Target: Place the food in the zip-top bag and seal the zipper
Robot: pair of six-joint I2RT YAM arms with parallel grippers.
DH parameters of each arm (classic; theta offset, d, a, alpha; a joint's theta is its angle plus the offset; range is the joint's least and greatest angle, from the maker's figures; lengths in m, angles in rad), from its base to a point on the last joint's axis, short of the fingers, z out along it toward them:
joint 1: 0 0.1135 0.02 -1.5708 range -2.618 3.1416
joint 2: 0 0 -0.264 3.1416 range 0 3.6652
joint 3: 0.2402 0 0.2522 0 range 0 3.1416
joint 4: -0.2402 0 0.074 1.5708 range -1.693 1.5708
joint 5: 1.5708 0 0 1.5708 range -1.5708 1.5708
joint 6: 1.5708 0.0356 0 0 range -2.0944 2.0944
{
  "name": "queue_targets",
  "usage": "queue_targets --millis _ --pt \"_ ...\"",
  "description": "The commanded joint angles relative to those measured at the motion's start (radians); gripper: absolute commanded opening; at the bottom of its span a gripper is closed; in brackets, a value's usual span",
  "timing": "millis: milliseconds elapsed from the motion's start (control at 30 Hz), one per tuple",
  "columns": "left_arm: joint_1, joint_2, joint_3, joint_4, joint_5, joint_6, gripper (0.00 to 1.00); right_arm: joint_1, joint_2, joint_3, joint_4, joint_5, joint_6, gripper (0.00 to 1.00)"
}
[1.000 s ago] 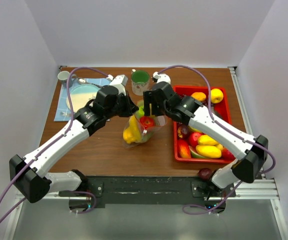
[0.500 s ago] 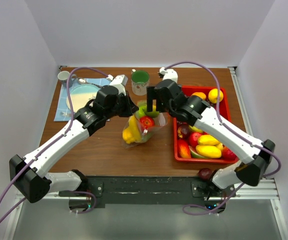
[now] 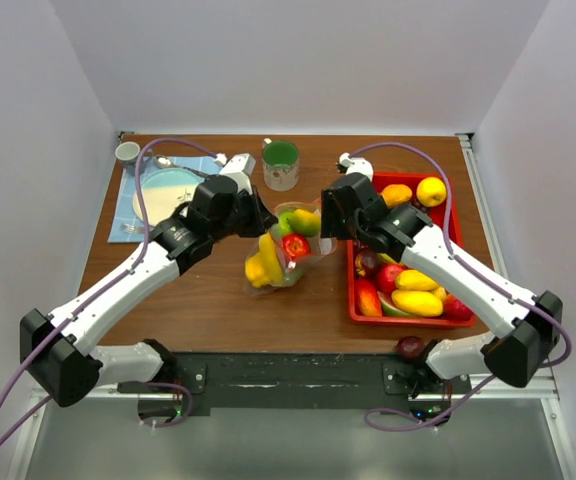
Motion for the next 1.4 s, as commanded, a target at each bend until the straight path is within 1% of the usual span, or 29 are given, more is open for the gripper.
queue_targets --millis 0,33,67,133,167,200,233,267,500,600,733,833,1100,1133,1200,1300,1333,1367 --pt "0.006 -0.050 -0.022 0.060 0.011 -0.017 0.00 -0.026 0.037 0.018 0.092 -0.091 0.009 0.54" --pt "0.004 -0.050 -0.030 0.065 0.016 -0.017 0.00 -0.029 0.048 0.028 0.090 -0.094 0.010 0.50" --pt "0.004 -0.056 -0.033 0.068 0.017 -0.017 0.00 -0.029 0.054 0.037 0.090 -0.097 0.013 0.40" --pt "0.006 -0.062 -0.042 0.075 0.034 -0.020 0.00 -0.031 0.072 0.066 0.084 -0.100 0.013 0.29" --pt "0.006 -0.071 -0.044 0.078 0.045 -0.020 0.00 -0.029 0.079 0.081 0.078 -0.101 0.015 0.15" --pt "0.006 -0.073 -0.045 0.081 0.054 -0.021 0.00 -0.031 0.092 0.113 0.056 -0.101 0.012 0.08" --pt "0.006 -0.079 -0.044 0.088 0.072 -0.017 0.00 -0.031 0.095 0.130 0.049 -0.101 0.010 0.03" --pt "0.006 -0.087 -0.042 0.089 0.080 -0.015 0.00 -0.031 0.102 0.146 0.041 -0.098 0.004 0.00" --pt "-0.008 -0.085 -0.013 0.098 0.131 -0.018 0.00 -0.040 0.128 0.316 -0.048 -0.075 -0.016 0.00" --pt "-0.028 -0.056 0.014 0.114 0.129 -0.034 0.00 -0.066 0.138 0.342 -0.060 -0.094 -0.028 0.00" --pt "-0.081 0.046 0.068 0.141 0.117 -0.053 0.00 -0.080 0.158 0.354 -0.070 -0.080 -0.049 0.00" --pt "-0.098 0.115 0.094 0.173 0.123 -0.075 0.00 -0.098 0.178 0.365 -0.089 -0.061 -0.057 0.00" --pt "-0.109 0.189 0.094 0.296 0.180 -0.110 0.00 -0.146 0.180 0.342 -0.132 -0.038 -0.063 0.00" --pt "-0.111 0.194 0.093 0.302 0.177 -0.112 0.00 -0.147 0.180 0.336 -0.132 -0.038 -0.063 0.03" --pt "-0.111 0.200 0.085 0.328 0.177 -0.123 0.00 -0.152 0.177 0.327 -0.129 -0.048 -0.062 0.05" --pt "-0.111 0.212 0.082 0.342 0.184 -0.142 0.00 -0.153 0.186 0.342 -0.148 -0.055 -0.066 0.18" --pt "-0.112 0.214 0.076 0.385 0.184 -0.149 0.00 -0.153 0.183 0.344 -0.149 -0.055 -0.069 0.26" --pt "-0.112 0.215 0.068 0.396 0.184 -0.164 0.00 -0.153 0.181 0.344 -0.152 -0.055 -0.069 0.31"
